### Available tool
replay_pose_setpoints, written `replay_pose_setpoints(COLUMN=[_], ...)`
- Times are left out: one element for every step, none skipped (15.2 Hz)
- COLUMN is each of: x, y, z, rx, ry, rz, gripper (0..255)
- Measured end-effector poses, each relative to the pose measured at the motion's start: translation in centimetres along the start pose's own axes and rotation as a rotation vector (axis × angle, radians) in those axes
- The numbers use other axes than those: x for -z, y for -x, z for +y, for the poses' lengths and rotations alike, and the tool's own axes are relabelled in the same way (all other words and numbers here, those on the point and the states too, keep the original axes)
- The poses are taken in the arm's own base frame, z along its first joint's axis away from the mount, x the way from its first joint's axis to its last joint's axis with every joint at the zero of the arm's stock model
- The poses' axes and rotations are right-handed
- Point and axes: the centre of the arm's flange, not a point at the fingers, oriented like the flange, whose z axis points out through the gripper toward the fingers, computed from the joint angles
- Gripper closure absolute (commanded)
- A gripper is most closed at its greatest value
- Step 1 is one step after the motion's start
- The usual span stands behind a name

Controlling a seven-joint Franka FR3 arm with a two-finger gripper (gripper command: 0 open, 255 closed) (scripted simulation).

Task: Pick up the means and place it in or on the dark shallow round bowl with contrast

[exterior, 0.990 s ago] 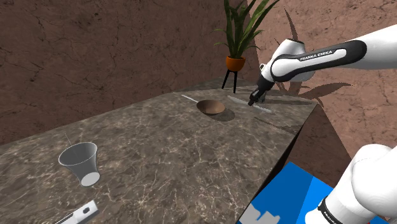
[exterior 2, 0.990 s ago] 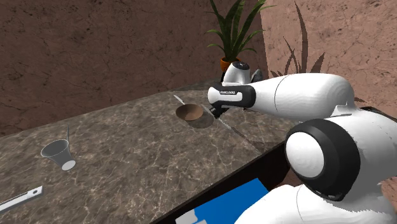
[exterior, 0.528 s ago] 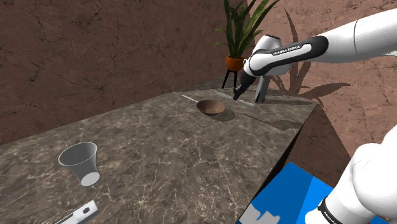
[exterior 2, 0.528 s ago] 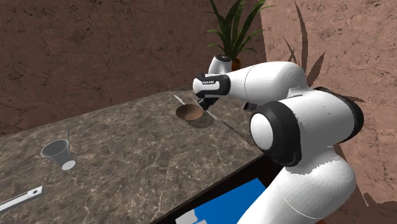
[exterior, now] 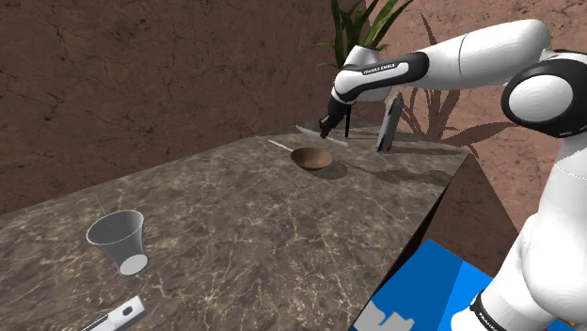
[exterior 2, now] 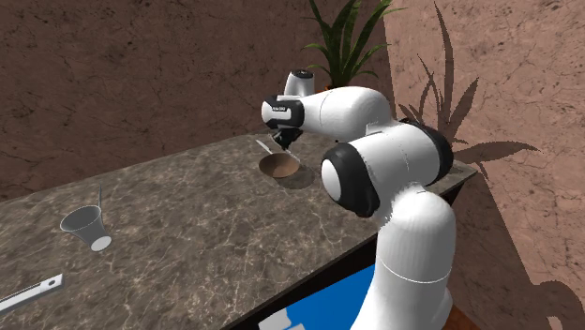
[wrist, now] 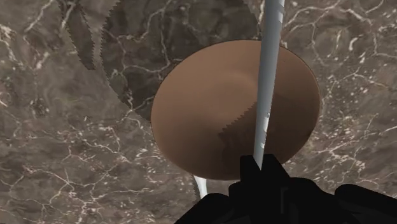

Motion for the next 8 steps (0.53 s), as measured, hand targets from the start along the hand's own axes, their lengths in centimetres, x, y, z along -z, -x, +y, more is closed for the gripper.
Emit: replay_pose_setpoints(x=[-0.4, -0.6, -1.0, -1.5, -2.0, -2.5, -3.0, -3.5], y=[-1.4, -2.1, -2.5, -2.7, -2.7, -2.6, -2.4, -2.3], z=[-0.5, -0.8, -0.8, -0.9, -1.0, -1.0, -1.0, -1.0], rx=[0.000, 0.001, 0.001, 0.001, 0.001, 0.001, 0.001, 0.001], ry=[0.000, 0.000, -0.001, -0.001, -0.001, -0.001, -0.001, -0.001], rz=[0.000, -0.001, -0.001, -0.001, -0.001, -0.001, -0.001, -0.001], gripper=[255, 255, 255, 255, 255, 255, 255, 255])
